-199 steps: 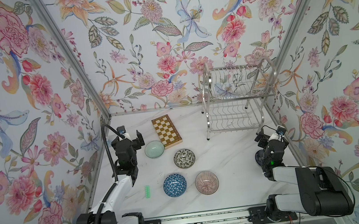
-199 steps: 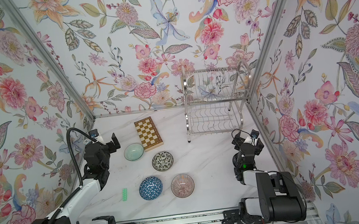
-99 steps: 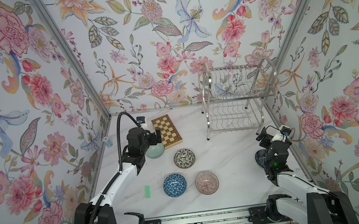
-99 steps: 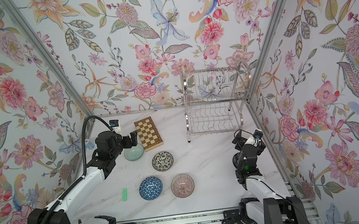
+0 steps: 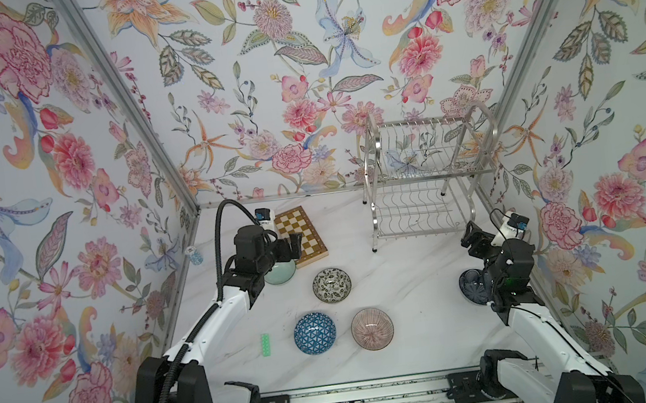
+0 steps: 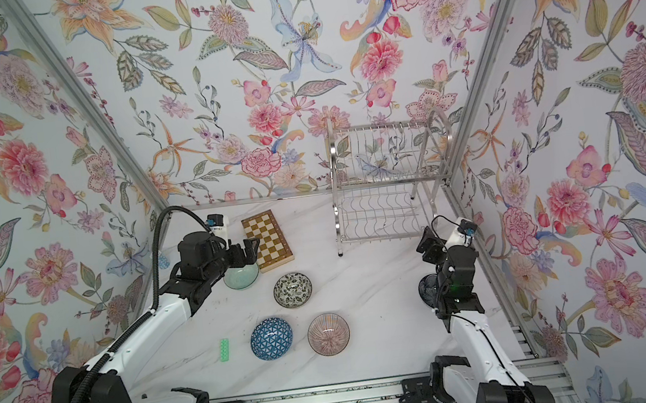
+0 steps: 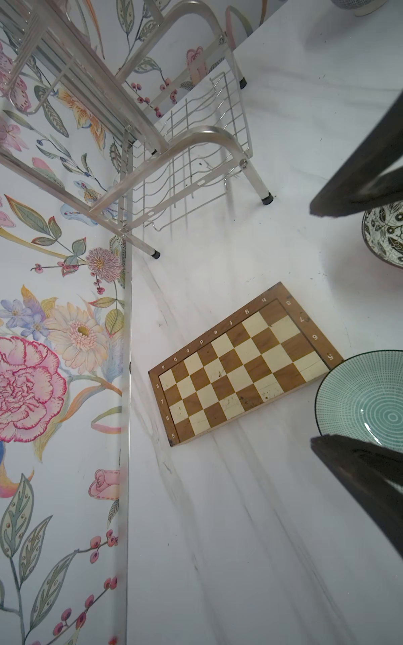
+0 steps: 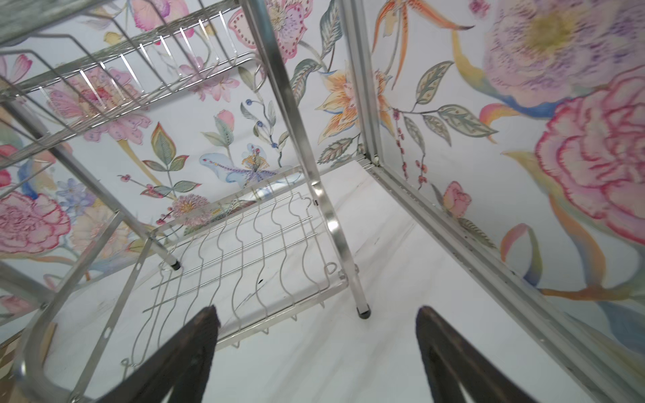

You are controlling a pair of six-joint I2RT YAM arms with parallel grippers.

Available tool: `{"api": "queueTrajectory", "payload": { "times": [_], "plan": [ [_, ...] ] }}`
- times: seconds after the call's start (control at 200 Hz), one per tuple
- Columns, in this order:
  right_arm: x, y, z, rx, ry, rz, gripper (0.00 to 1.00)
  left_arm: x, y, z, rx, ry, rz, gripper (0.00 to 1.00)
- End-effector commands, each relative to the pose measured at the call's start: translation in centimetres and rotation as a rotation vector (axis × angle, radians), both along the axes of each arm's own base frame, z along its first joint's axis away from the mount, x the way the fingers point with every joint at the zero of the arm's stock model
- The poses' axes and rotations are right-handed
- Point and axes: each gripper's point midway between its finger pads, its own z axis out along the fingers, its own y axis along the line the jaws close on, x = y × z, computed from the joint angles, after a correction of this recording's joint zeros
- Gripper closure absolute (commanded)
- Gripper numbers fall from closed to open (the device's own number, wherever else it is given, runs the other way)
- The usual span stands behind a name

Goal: Load the bowls into the dish rack

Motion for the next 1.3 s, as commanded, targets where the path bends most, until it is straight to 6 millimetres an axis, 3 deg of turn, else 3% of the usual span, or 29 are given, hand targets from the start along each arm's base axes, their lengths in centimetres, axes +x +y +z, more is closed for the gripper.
{"api": "queueTrajectory", "payload": {
  "times": [0.0,0.17,0.51,0.616,0.651,0.846,1.041,1.296],
  "plan": [
    [0.7,3.4,-0.8,0.04,0.055,0.175,0.12,-0.2,-1.3,0.8,-0.023,0.001,-0.024,0.01],
    [2.2,10.6,-1.6,-0.179,0.133,0.358,0.12,0.6,-1.1,1.0,-0.028,0.01,0.013,0.01],
    [5.4,22.8,-2.5,-0.268,0.062,0.527,0.13,0.5,0.9,2.3,0.009,-0.029,0.106,0.01],
    [6.4,25.0,-3.3,-0.287,0.068,0.526,0.13,0.4,1.3,2.6,0.017,-0.04,0.123,0.01],
    [6.1,26.7,-3.5,-0.29,0.063,0.549,0.14,0.3,1.3,2.6,0.017,-0.043,0.125,0.01],
    [8.2,27.9,-4.0,-0.289,0.068,0.455,0.15,0.3,1.3,2.8,0.014,-0.049,0.125,0.01],
    [9.7,27.5,-4.4,-0.289,0.088,0.39,0.27,0.2,1.3,2.8,0.013,-0.05,0.123,0.01],
    [11.1,28.4,-5.3,-0.261,0.112,0.398,0.36,0.3,1.2,2.8,0.0,-0.049,0.12,0.01]
  ]
}}
